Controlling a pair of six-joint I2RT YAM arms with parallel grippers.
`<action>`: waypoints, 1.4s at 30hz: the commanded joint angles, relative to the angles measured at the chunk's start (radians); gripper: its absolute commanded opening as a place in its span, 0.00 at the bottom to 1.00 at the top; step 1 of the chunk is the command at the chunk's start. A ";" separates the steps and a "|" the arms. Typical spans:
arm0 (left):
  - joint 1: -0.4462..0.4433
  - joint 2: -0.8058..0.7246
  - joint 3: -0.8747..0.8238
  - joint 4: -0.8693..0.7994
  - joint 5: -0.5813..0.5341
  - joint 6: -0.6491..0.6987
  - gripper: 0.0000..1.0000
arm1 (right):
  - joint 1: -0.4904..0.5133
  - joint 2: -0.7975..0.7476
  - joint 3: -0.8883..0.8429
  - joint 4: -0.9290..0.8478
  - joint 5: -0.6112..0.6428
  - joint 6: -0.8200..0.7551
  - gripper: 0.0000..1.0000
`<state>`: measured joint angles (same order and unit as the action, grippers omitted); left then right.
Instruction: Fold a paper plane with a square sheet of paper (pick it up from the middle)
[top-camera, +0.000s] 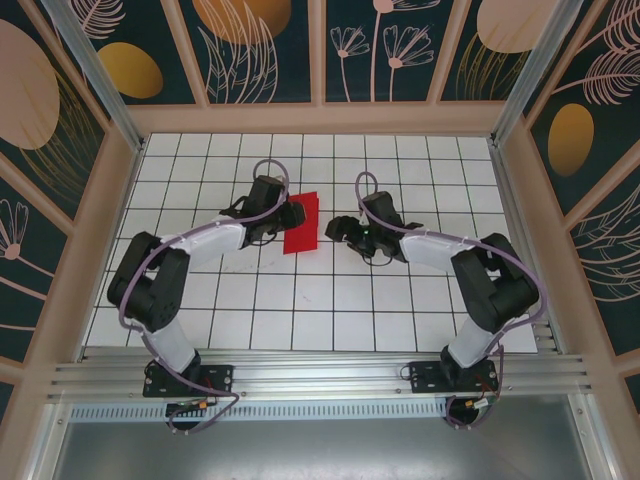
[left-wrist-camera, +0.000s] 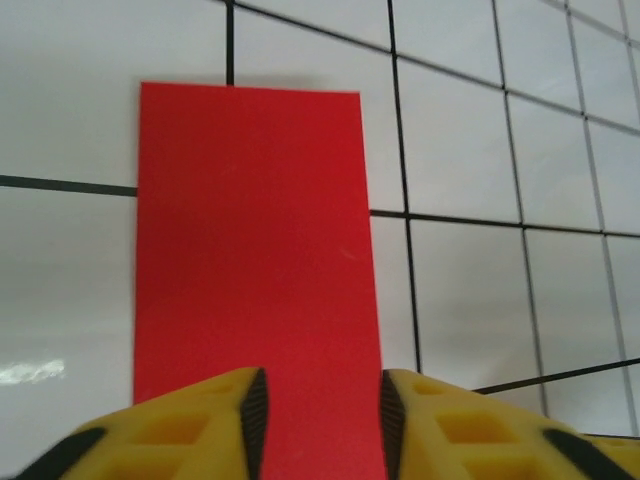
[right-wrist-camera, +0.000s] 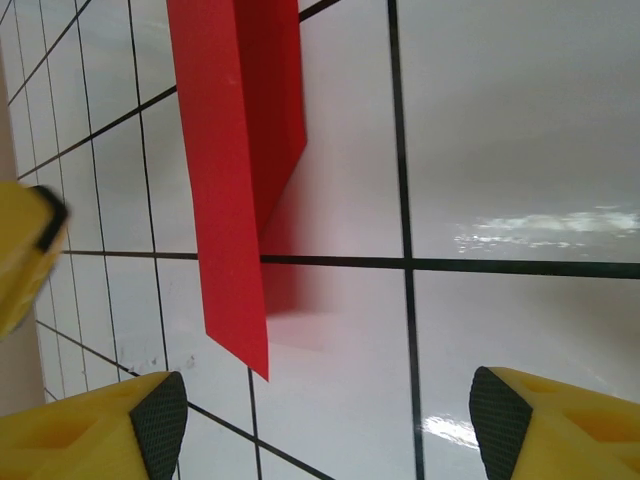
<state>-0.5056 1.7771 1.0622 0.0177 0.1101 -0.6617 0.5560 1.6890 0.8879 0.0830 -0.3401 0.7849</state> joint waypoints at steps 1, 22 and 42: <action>0.013 0.069 0.021 0.039 0.028 -0.006 0.32 | 0.030 0.041 0.041 0.038 -0.033 0.030 0.74; 0.033 0.073 -0.015 0.059 0.010 -0.018 0.29 | 0.073 0.237 0.179 0.043 -0.119 0.051 0.31; 0.036 0.104 -0.049 0.171 0.246 0.005 0.24 | 0.027 0.024 0.000 -0.180 -0.164 -0.051 0.00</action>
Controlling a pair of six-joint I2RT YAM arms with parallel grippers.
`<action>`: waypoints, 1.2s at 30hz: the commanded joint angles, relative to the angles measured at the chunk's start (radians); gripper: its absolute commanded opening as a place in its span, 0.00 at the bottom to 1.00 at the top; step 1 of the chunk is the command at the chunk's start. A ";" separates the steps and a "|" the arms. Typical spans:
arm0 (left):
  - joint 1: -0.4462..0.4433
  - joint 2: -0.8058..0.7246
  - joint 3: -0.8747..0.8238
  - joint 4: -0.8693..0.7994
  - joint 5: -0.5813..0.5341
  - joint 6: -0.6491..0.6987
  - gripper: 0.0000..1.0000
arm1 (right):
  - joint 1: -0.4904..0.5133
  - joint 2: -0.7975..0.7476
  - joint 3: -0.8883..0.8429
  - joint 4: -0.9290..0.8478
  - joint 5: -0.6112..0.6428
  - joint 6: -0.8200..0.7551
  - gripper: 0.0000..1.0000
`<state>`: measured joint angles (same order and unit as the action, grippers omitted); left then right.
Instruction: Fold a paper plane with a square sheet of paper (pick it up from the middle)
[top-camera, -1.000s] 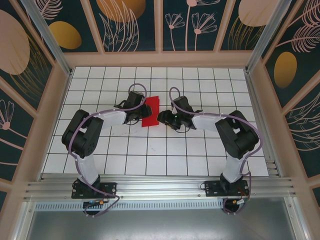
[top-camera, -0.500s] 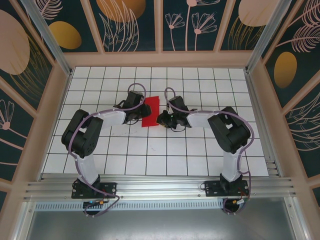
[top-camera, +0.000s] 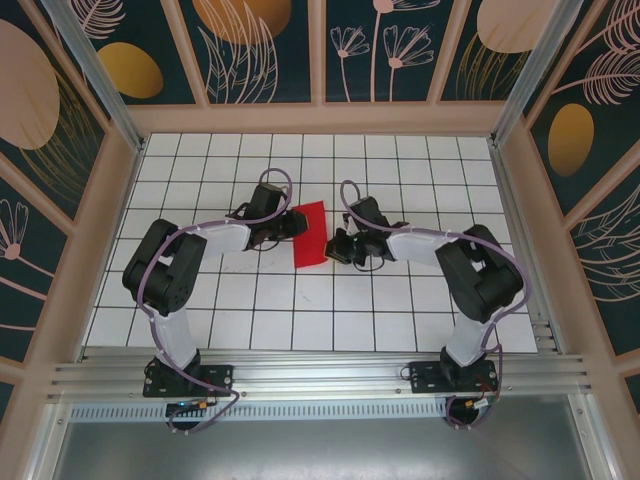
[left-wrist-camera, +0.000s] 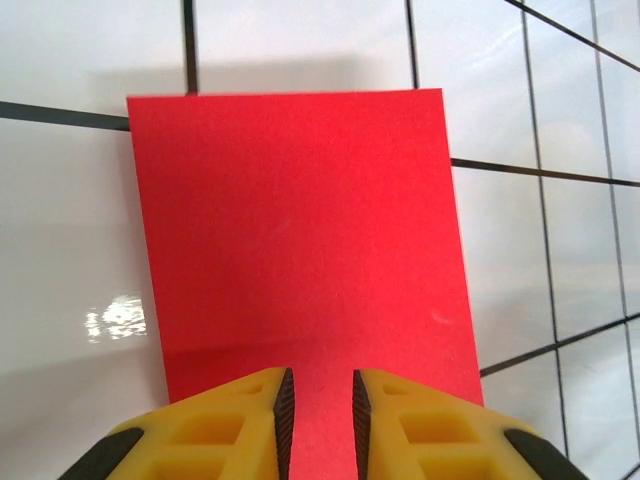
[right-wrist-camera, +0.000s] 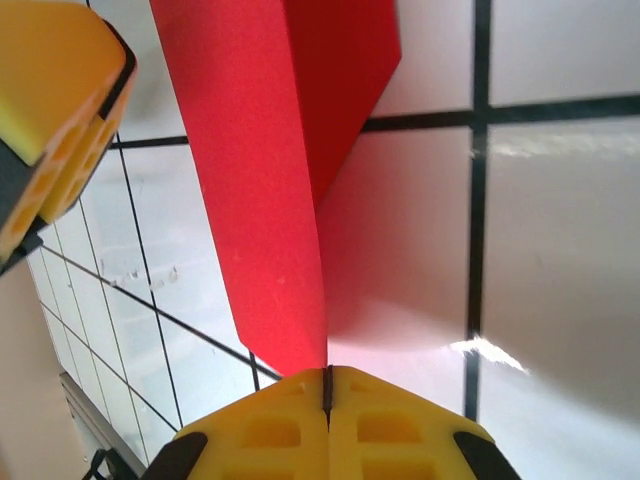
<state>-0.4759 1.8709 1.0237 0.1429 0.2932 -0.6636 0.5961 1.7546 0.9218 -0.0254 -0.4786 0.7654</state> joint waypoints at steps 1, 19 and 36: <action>0.006 0.018 -0.014 0.047 0.067 0.005 0.24 | -0.016 -0.051 -0.043 -0.072 -0.022 -0.030 0.00; 0.005 0.105 0.021 -0.016 0.057 0.024 0.21 | -0.019 -0.117 -0.123 0.085 -0.030 0.110 0.09; 0.006 0.124 0.032 -0.039 0.052 0.042 0.20 | 0.012 0.024 0.028 0.174 -0.043 0.139 0.04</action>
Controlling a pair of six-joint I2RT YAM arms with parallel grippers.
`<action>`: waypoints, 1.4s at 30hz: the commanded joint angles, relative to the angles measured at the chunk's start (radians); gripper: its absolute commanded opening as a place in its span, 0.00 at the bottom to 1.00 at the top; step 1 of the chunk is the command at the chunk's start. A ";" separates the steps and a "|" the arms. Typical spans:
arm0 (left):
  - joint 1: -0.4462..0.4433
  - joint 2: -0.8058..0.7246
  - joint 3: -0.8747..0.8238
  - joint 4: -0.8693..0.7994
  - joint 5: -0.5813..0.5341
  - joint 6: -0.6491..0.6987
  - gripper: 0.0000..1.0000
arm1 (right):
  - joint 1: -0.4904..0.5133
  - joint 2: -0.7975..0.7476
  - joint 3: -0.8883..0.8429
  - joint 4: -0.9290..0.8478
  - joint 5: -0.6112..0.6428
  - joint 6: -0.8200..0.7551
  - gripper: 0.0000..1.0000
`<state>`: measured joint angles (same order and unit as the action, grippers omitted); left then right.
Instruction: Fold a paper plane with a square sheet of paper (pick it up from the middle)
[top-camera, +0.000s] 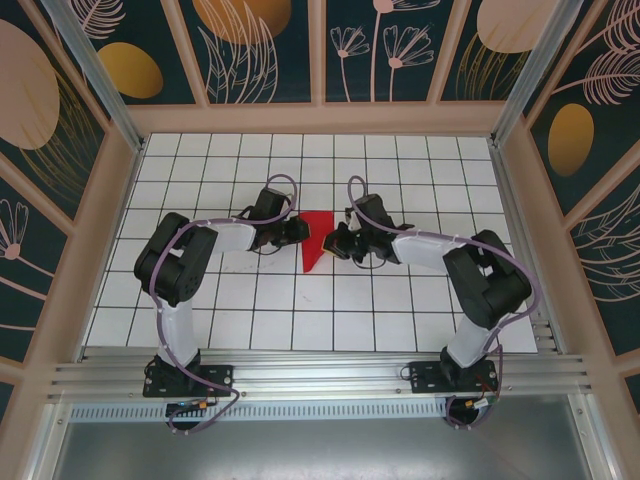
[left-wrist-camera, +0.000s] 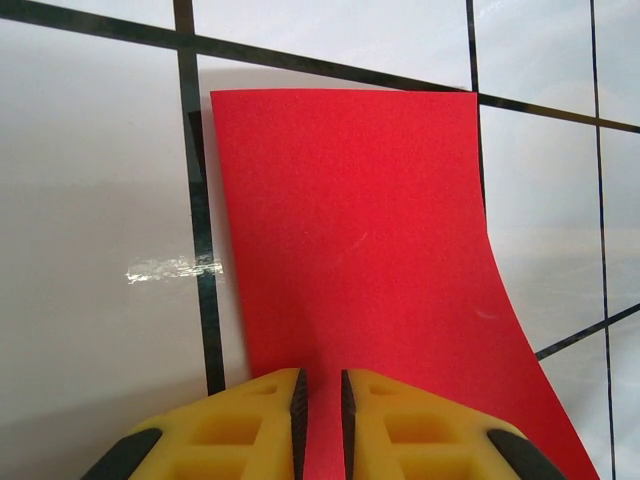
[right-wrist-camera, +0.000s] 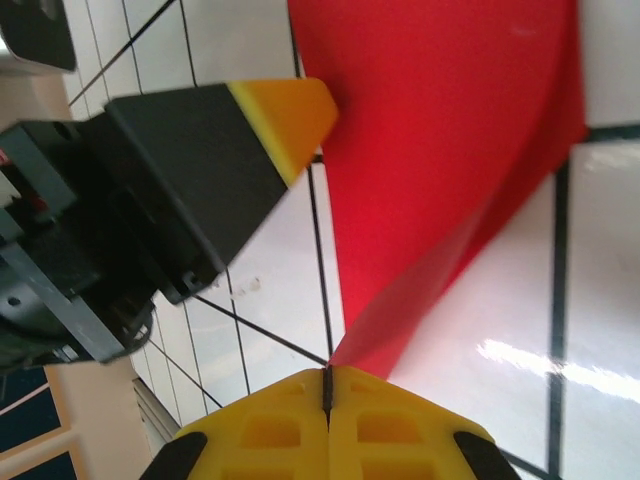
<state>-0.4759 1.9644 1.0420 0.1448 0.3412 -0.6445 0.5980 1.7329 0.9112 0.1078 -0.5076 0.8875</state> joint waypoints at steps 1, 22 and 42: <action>0.004 0.031 0.013 -0.041 0.004 0.023 0.20 | 0.011 0.060 0.049 0.044 -0.014 0.018 0.04; 0.004 0.027 0.006 -0.039 -0.004 0.019 0.18 | 0.025 0.191 0.116 0.090 0.051 0.031 0.04; 0.004 0.023 0.002 -0.042 -0.004 0.019 0.17 | 0.027 0.248 0.161 0.070 0.035 -0.025 0.04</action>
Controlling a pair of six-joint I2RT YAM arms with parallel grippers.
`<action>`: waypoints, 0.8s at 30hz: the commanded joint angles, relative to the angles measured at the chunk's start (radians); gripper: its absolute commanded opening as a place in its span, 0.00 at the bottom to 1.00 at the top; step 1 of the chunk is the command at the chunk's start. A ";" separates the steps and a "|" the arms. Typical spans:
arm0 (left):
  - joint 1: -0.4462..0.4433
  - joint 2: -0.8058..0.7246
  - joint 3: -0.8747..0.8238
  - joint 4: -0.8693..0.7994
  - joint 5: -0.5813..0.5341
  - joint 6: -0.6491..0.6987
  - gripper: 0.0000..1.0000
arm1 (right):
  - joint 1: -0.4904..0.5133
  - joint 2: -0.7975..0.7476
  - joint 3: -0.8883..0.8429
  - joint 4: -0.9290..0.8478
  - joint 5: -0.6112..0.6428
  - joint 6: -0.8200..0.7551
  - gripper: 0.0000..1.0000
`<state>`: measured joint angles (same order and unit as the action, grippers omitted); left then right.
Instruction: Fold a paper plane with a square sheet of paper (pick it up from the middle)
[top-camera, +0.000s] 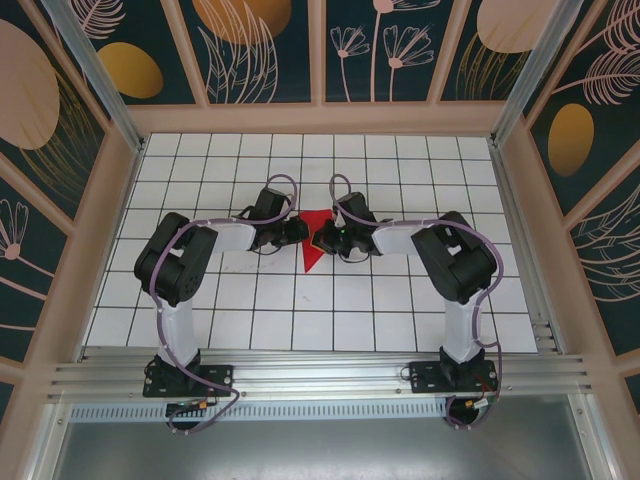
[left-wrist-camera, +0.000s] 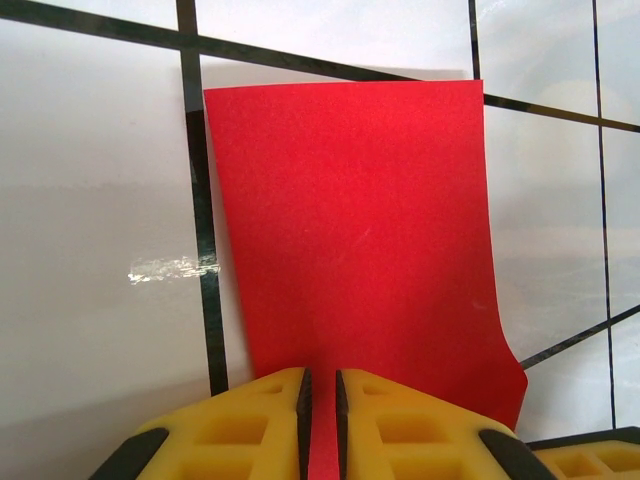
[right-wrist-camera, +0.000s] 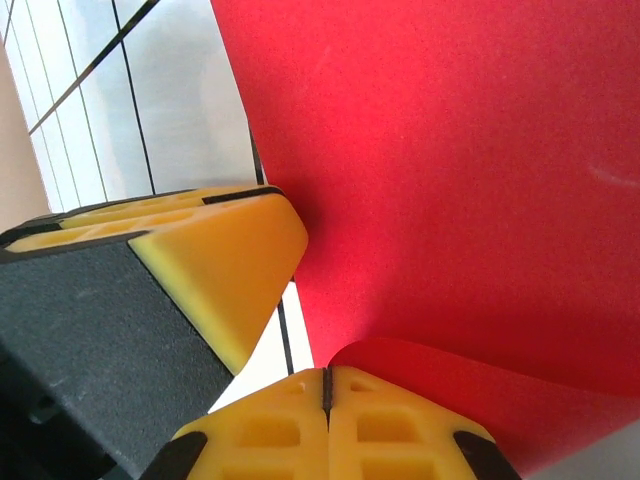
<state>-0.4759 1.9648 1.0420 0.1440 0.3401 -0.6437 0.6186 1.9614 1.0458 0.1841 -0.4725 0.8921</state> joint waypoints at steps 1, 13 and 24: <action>0.004 0.022 0.001 -0.042 -0.004 0.018 0.17 | 0.007 0.020 0.028 -0.005 0.002 -0.030 0.04; 0.003 0.023 0.003 -0.043 -0.003 0.019 0.17 | 0.010 0.042 0.066 -0.050 -0.017 -0.086 0.04; 0.003 0.022 0.003 -0.044 -0.004 0.021 0.18 | 0.012 0.062 0.092 -0.106 -0.021 -0.136 0.05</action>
<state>-0.4759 1.9648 1.0420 0.1429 0.3393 -0.6434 0.6231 1.9949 1.1069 0.1123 -0.4797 0.7902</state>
